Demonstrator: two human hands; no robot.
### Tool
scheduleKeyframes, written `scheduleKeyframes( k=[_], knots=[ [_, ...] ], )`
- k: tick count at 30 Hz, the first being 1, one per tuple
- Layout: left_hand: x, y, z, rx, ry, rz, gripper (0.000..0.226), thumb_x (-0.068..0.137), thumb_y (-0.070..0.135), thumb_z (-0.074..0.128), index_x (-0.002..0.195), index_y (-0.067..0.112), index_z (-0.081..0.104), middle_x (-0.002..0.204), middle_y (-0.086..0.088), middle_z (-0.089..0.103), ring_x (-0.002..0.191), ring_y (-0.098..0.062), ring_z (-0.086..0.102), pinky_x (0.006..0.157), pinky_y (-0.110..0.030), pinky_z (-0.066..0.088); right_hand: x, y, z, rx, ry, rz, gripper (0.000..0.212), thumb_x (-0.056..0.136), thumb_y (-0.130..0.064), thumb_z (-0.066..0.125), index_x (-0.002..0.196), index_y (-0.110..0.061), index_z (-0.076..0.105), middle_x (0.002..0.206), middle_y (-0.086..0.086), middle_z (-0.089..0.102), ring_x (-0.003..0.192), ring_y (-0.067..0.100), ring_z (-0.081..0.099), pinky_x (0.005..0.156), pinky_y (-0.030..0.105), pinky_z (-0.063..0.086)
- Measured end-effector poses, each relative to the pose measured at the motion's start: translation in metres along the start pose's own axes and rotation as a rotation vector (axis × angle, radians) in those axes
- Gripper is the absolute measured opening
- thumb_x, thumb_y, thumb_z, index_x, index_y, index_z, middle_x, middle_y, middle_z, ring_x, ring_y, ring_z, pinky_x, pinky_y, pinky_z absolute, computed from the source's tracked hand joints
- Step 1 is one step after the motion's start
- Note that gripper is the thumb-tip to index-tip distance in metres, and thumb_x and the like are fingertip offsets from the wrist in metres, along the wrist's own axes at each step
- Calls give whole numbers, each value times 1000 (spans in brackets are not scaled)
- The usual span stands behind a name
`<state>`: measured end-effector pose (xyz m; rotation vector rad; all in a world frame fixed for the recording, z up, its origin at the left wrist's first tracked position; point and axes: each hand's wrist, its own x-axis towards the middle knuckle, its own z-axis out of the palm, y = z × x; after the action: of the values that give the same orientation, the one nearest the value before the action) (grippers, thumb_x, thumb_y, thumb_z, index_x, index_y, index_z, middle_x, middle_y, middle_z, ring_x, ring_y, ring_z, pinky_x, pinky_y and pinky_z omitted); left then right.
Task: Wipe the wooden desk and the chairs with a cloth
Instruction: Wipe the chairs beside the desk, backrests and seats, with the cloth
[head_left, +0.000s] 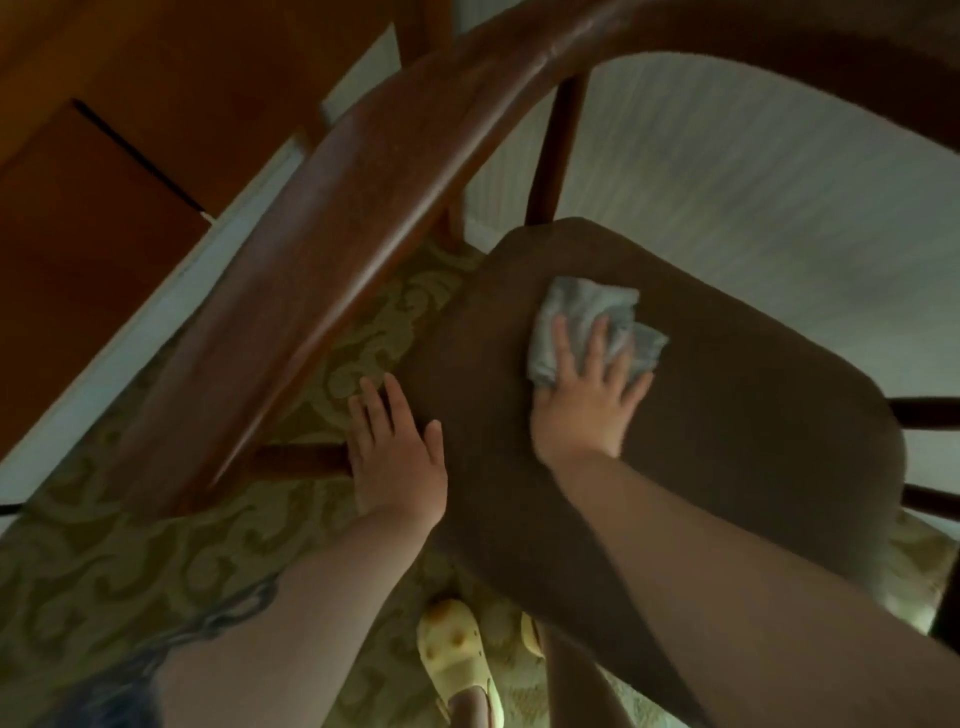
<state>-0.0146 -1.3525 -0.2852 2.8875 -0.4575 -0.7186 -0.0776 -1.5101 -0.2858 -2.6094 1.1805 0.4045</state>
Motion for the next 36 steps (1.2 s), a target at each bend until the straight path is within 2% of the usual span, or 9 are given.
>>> scheduleKeyframes(
  k=[7, 9, 15, 20, 24, 27, 31, 33, 36],
  knots=[
    [8, 9, 5, -7, 34, -33, 68, 99, 45, 16, 152, 14, -12, 162, -10, -7, 148, -29, -6, 118, -49, 12, -48, 68, 30, -166, 7, -684, 86, 86, -28, 49, 153, -41, -4, 163, -2, -8, 149, 31, -8, 117, 54, -3],
    [5, 16, 8, 25, 9, -75, 74, 92, 55, 2, 149, 15, -23, 160, -10, -17, 147, -28, -13, 117, -54, 8, -41, 123, 18, -170, 70, -466, 91, 78, -25, 54, 154, -39, 5, 161, 0, 14, 147, 32, 12, 115, 55, 10],
    [-3, 40, 16, -28, 1, -142, 80, 81, 63, -9, 142, 18, -33, 158, -7, -26, 145, -25, -21, 114, -60, 1, 44, 67, -20, 184, 86, 315, 70, 101, -37, 34, 151, -41, -14, 161, 1, -19, 147, 33, -16, 116, 61, -3],
    [13, 24, -9, -392, 217, -236, 75, 96, 58, 7, 155, 13, 4, 162, -9, 6, 148, -25, 6, 117, -42, 10, -14, -35, 17, -118, -50, -743, 77, 96, -30, 44, 155, -28, -6, 162, 9, -12, 144, 37, -23, 114, 61, -8],
    [15, 15, -19, -447, 172, -236, 75, 93, 58, 9, 155, 16, 6, 162, -5, 8, 148, -21, 7, 118, -37, 8, -62, 30, 39, -304, -159, -1238, 80, 90, -31, 52, 154, -35, 4, 163, 0, -6, 146, 30, -21, 116, 54, -10],
    [10, 20, -15, -336, 134, -155, 76, 91, 58, 5, 155, 17, 6, 163, -4, 5, 149, -20, 3, 119, -38, 6, -38, 97, 29, -287, 27, -918, 101, 74, -26, 64, 155, -36, 5, 160, 4, 22, 147, 35, 13, 114, 56, 11],
    [1, 25, -8, -366, 115, -226, 63, 100, 49, 14, 155, 18, 6, 163, -1, 1, 149, -18, 0, 119, -37, 3, -3, 47, 1, 55, 82, -87, 79, 95, -33, 47, 152, -41, -8, 162, -1, -13, 147, 32, -13, 117, 58, -2],
    [-1, 23, -10, -443, 168, -261, 61, 102, 46, 18, 155, 18, 10, 163, -3, 4, 149, -18, 2, 119, -35, 2, -7, -13, 5, 112, 24, -115, 77, 97, -35, 41, 152, -39, -14, 160, 2, -22, 144, 35, -26, 115, 60, -10],
    [2, 14, -13, -464, 198, -265, 61, 102, 44, 18, 155, 16, 11, 162, -4, 6, 149, -17, 2, 120, -34, 1, -50, -66, 25, -6, -130, -642, 77, 98, -36, 35, 152, -27, -19, 160, 6, -24, 136, 30, -40, 114, 56, -16]
  ],
)
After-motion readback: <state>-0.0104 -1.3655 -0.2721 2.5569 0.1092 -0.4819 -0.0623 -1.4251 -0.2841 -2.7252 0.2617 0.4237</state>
